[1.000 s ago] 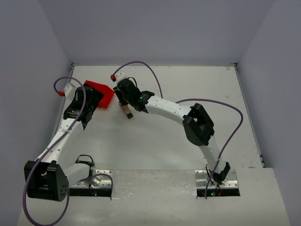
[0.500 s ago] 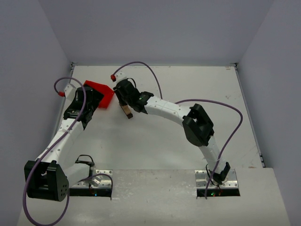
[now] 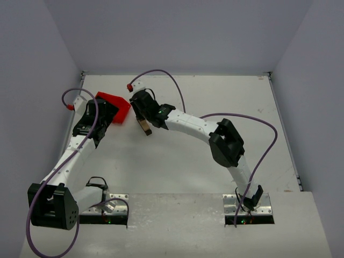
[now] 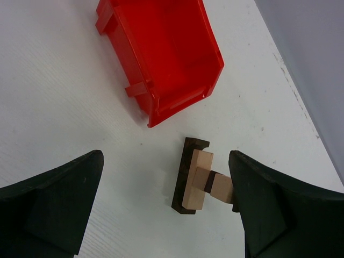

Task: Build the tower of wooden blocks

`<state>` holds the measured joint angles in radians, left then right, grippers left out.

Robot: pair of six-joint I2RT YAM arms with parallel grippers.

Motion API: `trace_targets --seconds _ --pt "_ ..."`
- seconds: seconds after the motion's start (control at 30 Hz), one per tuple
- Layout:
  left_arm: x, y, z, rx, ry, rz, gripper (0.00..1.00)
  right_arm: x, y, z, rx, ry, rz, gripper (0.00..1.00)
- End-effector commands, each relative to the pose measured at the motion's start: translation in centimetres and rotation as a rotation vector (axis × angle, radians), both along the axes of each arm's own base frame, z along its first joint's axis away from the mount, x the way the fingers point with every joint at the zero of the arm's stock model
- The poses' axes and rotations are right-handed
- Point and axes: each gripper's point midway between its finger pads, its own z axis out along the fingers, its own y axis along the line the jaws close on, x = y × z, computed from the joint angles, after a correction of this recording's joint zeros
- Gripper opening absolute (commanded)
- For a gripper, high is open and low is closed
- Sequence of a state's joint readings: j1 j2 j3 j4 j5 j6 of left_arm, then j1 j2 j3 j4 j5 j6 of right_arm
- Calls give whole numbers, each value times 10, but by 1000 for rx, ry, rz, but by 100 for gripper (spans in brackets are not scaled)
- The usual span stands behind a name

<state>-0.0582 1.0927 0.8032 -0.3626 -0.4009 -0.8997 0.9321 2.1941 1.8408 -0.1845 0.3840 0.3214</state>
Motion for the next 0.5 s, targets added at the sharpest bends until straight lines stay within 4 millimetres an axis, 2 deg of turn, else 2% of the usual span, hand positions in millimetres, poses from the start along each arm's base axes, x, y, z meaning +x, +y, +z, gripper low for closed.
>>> trace_targets --seconds 0.0,0.47 --pt "5 1 16 -10 -69 5 100 6 14 24 71 -32 -15 34" --pt "4 0 15 -11 -68 3 100 7 15 19 75 -13 -29 34"
